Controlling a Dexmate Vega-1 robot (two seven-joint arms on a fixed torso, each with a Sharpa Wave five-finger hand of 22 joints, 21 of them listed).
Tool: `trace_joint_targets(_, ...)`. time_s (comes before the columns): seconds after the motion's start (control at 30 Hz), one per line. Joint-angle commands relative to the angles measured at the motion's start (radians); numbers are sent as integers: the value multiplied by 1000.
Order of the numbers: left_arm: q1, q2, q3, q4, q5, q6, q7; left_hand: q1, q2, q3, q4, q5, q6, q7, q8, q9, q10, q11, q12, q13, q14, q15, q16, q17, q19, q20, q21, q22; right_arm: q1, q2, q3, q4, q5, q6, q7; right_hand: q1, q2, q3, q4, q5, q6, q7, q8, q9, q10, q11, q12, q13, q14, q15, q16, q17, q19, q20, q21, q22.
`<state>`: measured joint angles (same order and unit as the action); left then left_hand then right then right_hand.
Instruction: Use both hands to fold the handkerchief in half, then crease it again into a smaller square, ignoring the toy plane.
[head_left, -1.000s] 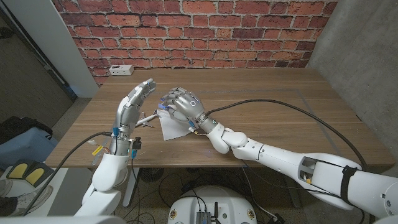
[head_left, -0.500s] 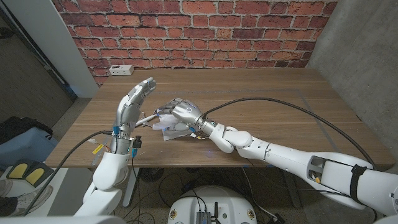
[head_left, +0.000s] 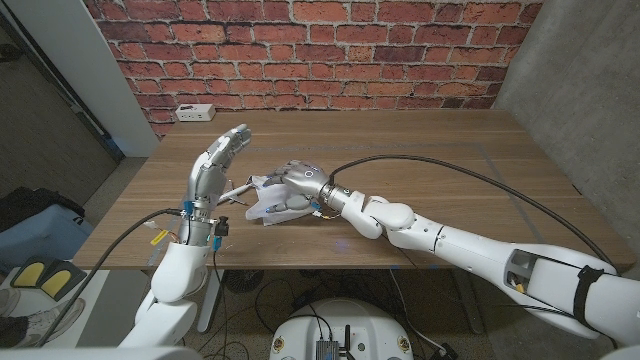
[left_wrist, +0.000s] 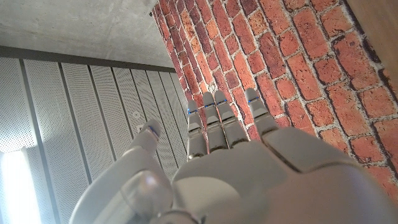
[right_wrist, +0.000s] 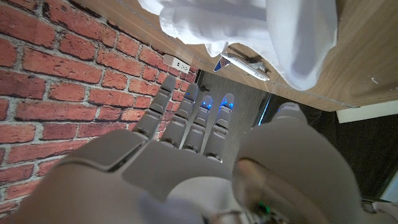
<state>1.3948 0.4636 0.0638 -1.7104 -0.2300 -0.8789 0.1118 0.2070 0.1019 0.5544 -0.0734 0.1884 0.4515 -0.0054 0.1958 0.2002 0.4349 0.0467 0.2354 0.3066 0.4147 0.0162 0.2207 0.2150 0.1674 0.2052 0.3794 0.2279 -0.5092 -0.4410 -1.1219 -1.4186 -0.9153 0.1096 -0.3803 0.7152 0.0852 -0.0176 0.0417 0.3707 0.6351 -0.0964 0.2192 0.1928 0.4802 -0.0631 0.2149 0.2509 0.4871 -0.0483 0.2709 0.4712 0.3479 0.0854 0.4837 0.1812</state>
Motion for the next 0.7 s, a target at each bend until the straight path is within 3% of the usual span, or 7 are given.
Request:
trace_joint_targets(0.03, -1, 4, -1, -10, 28, 84, 43, 7, 11, 10, -5, 1, 1, 3, 5, -1, 0, 1, 1, 1, 3, 5, -1, 1, -3, 7, 2, -1, -96, 26, 115, -39, 152, -41, -16, 77, 45, 51, -30, 2, 61, 16, 14, 1, 34, -7, 12, -2, 39, -119, 7, -12, 38, -11, 4, 3)
trace_joint_targets(0.17, -4, 11, 6, -9, 28, 89, 47, 6, 10, 11, -6, 1, -2, 2, 5, -1, -2, 2, 1, 1, 2, 5, -1, 1, -3, 6, 2, -1, -107, 40, 133, -62, 179, -79, 9, 117, 71, 81, -52, -4, 74, 17, 12, 1, 42, -17, 12, -5, 42, -120, 2, -18, 40, -15, 1, 3)
trace_joint_targets(0.3, -2, 23, 11, -13, 27, 97, 47, 5, 10, 11, -6, 0, -6, 4, 3, -1, -7, 4, -1, 1, 0, 7, -2, 2, -5, 5, 1, -1, -91, 51, 135, -77, 212, -107, 90, 134, 79, 97, -64, -16, 52, 3, -2, 1, 6, -26, -5, -6, 4, -115, -16, -22, 36, -17, -4, 3)
trace_joint_targets(0.43, 11, 19, 2, -33, 57, 134, 82, 3, 9, 11, -6, 0, -8, 4, 3, -1, -10, 5, -2, 1, 0, 6, -1, 2, -1, 4, 3, -1, -77, 66, 133, -77, 232, -139, 142, 117, 78, 101, -56, -41, 0, 0, -25, 2, -45, -19, -22, -8, -47, -98, -33, -19, 13, -10, -18, 3)
trace_joint_targets(0.7, 44, -19, -21, -68, 169, 227, 210, -3, 21, 15, 2, 0, -1, 10, 6, -1, -11, 12, -2, 1, -2, 15, 0, 5, 2, 4, 5, -1, -29, 104, 109, -30, 246, -170, 191, 95, 75, 103, -48, -69, -51, 9, -35, 4, -103, -7, -30, -9, -113, -66, -53, -17, -8, -4, -33, 4)
